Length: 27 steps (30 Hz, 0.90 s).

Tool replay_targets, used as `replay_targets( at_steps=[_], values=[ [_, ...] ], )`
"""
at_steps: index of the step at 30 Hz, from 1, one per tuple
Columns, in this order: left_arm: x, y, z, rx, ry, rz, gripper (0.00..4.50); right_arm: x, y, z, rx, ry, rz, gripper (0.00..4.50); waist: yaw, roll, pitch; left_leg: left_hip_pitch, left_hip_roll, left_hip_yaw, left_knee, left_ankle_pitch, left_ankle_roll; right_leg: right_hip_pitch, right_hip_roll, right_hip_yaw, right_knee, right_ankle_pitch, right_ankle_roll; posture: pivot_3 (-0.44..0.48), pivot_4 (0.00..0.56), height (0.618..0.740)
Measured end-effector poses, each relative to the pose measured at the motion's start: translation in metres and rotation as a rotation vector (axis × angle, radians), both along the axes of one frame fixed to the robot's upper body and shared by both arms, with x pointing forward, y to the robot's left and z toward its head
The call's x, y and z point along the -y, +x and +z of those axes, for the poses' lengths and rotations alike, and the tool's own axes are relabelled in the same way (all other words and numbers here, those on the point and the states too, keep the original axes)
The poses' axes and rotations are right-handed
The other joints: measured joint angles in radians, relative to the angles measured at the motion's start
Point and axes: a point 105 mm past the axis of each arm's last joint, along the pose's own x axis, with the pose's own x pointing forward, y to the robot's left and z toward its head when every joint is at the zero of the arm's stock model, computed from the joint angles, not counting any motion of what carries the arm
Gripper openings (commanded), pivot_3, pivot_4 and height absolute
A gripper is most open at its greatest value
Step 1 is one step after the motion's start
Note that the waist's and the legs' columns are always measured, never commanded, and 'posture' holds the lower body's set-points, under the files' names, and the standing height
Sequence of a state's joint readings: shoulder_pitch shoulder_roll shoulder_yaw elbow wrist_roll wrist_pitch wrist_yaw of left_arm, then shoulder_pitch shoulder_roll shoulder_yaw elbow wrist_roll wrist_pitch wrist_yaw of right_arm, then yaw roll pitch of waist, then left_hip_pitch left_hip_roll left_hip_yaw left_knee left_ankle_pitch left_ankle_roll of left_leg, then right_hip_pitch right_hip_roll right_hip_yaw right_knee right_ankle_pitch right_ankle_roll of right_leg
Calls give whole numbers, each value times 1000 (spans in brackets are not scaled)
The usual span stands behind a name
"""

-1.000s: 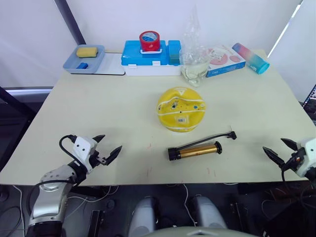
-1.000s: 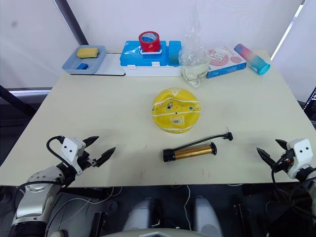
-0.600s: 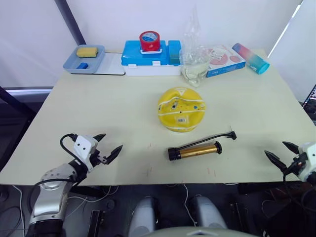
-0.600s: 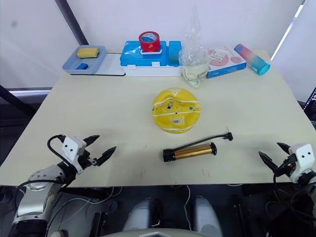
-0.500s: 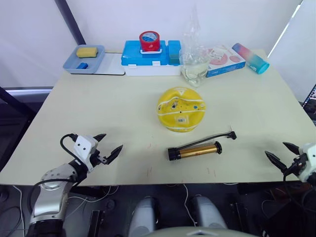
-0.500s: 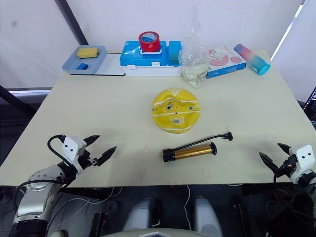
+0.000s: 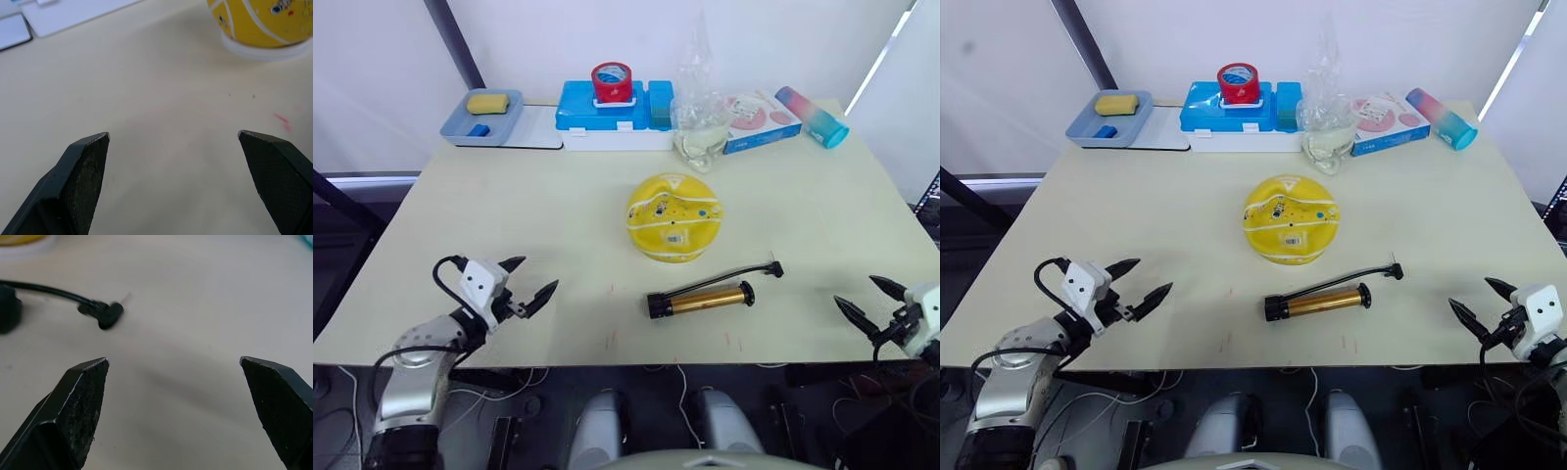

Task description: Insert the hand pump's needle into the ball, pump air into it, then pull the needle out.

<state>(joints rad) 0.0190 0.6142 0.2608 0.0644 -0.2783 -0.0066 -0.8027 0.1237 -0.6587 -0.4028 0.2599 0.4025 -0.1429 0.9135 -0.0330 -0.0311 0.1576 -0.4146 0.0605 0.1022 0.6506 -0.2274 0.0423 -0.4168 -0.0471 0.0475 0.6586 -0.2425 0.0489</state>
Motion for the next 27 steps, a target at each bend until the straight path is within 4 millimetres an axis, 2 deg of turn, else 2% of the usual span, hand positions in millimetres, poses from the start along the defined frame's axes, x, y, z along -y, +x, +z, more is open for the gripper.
replay_targets(
  at_steps=[4, 5, 7, 13, 21, 24, 27],
  values=[
    [6, 10, 16, 24, 13, -42, 4485, -15, -7, 10, 7, 23, 70, 4500, 10, 0, 0, 0, -10, -23, 0, 0, 0, 2, 0, 4, 0, 0, 1, 0, 150, 739],
    [19, 17, 30, 55, 14, -100, 4485, -28, -10, 19, 19, 35, 129, 4500, 18, 0, 0, 0, -18, -36, 0, 0, 0, 2, 0, 8, 0, 1, 3, 0, 150, 739],
    [25, 18, 35, 61, 13, -126, 4485, -31, -11, 22, 22, 38, 142, 4500, 19, 0, 0, 0, -22, -42, 1, 0, 0, 3, 0, 11, -1, 2, 7, 0, 150, 739],
    [61, 8, 45, -21, 14, -358, 4485, -52, -24, 30, -3, 71, 248, 4500, 20, 0, 0, 0, -23, -43, 1, 0, 0, 3, 0, 11, -1, 2, 7, 0, 150, 739],
    [109, -3, 63, -102, 5, -621, 4485, -55, -36, 29, -32, 87, 319, 4500, 22, 0, 0, 0, -24, -44, 2, 0, 0, 4, 1, 10, -1, 1, 8, 0, 150, 739],
    [128, -2, 67, -122, -8, -681, 4485, -48, -38, 32, -23, 90, 313, 4500, 23, 0, 0, 0, -24, -44, 3, 0, 0, 5, 1, 10, -1, 1, 9, 0, 150, 739],
    [158, -1, 70, -134, -9, -776, 4485, -41, -41, 34, -26, 87, 318, 4500, 26, 0, 0, 0, -26, -45, 3, 0, 0, 5, 1, 9, -1, 1, 10, 0, 150, 739]
  ],
)
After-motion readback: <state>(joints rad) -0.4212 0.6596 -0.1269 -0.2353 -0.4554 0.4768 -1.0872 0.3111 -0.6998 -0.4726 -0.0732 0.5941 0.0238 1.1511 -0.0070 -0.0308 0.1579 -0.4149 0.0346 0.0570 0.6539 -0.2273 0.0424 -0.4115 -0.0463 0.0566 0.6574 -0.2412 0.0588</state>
